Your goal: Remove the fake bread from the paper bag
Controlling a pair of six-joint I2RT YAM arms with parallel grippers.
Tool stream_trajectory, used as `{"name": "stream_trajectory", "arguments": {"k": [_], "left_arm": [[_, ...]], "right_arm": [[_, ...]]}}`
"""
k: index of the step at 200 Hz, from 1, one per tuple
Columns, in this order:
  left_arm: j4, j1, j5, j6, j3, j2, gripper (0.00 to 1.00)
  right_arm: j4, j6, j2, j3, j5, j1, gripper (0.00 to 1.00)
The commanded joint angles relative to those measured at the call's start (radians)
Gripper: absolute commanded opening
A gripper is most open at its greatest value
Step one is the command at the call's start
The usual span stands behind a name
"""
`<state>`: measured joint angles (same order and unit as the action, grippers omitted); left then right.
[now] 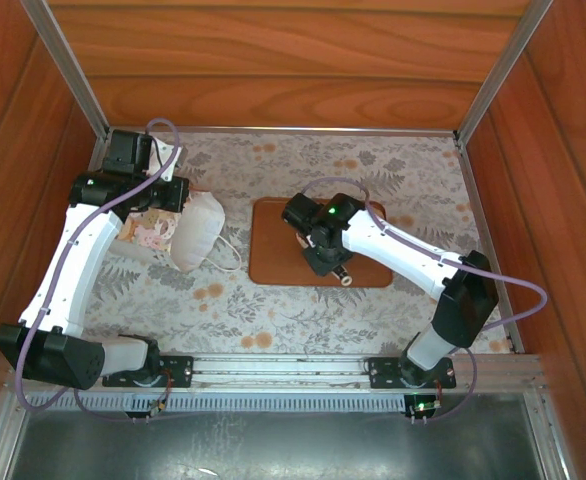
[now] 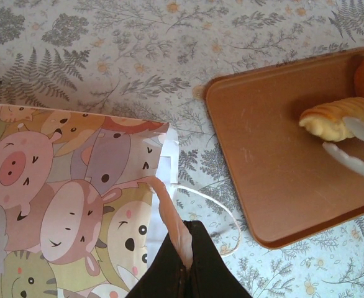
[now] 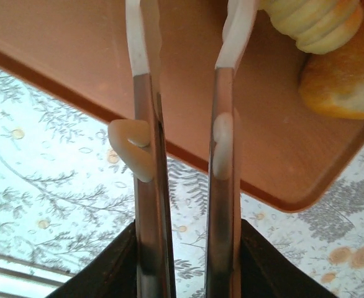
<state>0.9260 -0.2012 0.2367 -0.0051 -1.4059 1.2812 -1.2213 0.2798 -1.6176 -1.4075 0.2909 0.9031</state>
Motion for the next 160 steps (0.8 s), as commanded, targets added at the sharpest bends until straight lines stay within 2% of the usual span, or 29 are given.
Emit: {"name": "stream_trajectory", "arguments": {"k": [1, 26, 50, 93, 120, 160], "left_arm": [[-0.021, -0.003, 0.003, -0.003, 0.005, -0.006, 0.00], [-0.021, -0.003, 0.007, -0.003, 0.007, -0.004, 0.00], [-0.023, -0.004, 0.010, -0.004, 0.011, -0.004, 0.00], [-0.024, -0.004, 0.019, -0.007, 0.013, -0.006, 0.00], [-0.025, -0.004, 0.019, -0.003, 0.012, -0.012, 0.00], [-0.026, -0.003, 0.019, -0.011, 0.020, -0.020, 0.00]], "right_arm": [[-0.011, 0.025, 0.029, -0.018, -0.093, 0.003, 0.41], [0.005, 0.029, 0.079, -0.017, -0.145, 0.003, 0.41], [-0.001, 0.045, 0.127, -0.006, -0.094, -0.009, 0.39], [-0.036, -0.050, 0.178, 0.009, -0.126, -0.105, 0.39], [-0.082, -0.143, 0.149, -0.009, -0.210, -0.174, 0.40], [-0.111, -0.211, 0.064, -0.045, -0.175, -0.182, 0.41]]}}
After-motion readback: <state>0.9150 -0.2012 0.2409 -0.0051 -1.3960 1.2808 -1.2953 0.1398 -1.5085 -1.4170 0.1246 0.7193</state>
